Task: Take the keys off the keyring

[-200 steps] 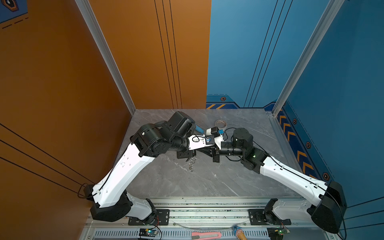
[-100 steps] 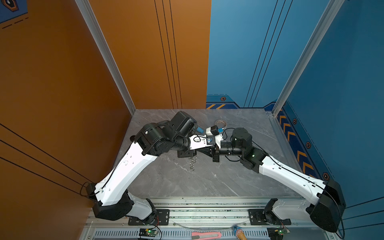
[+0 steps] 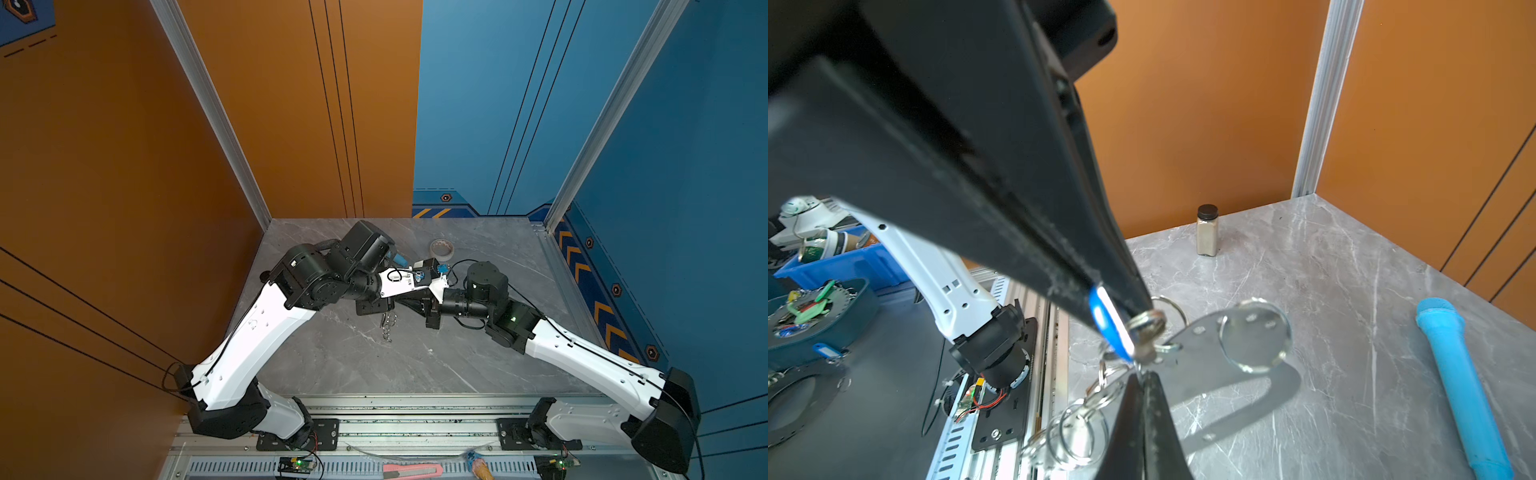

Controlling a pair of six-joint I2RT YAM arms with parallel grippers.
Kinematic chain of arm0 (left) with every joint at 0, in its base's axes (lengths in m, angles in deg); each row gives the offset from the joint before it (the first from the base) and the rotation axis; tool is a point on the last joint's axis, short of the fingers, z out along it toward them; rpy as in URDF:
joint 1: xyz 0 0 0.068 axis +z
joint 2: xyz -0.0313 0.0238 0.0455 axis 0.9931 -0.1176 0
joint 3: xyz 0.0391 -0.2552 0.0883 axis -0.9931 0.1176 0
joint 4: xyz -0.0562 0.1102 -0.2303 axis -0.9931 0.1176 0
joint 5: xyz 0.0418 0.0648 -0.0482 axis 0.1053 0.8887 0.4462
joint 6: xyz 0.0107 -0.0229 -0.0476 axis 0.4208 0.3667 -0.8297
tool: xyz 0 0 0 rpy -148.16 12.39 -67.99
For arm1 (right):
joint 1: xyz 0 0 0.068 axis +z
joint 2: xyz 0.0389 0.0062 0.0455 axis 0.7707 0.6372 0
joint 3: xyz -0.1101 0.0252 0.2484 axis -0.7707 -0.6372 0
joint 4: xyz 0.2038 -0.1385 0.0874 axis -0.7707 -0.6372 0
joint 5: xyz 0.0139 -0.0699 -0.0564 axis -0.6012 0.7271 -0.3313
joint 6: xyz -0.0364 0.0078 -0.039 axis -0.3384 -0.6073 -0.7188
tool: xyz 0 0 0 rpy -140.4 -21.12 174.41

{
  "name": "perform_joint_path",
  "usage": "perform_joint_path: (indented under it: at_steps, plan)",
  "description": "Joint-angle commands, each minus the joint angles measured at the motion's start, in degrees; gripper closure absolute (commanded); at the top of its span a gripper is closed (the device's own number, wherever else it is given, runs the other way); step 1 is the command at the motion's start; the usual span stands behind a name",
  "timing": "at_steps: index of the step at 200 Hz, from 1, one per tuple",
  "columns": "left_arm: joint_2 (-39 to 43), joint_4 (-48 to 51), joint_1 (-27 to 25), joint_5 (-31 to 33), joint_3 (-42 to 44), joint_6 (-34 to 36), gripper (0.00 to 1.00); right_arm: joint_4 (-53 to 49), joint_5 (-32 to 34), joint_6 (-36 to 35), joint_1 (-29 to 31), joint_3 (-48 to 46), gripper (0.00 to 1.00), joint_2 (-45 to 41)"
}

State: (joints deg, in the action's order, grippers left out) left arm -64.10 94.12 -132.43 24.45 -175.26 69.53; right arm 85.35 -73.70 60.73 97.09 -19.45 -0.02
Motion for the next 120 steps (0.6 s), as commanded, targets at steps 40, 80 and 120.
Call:
perform_joint_path:
  at_steps: [40,80,120]
  plan:
    - [0.1,-2.3,4.7,-0.7,-0.3,-6.6,1.00,8.6,-1.0,1.1,0.9,-4.4,1.00,-4.3]
    - [-0.2,-2.2,6.3,0.2,0.0,-8.8,1.00,6.0,2.6,-4.1,3.3,-5.0,1.00,-6.2]
    - [-0.1,-2.2,7.5,0.0,-0.6,-10.0,1.00,2.5,9.2,-11.6,6.6,-5.4,1.00,-8.5]
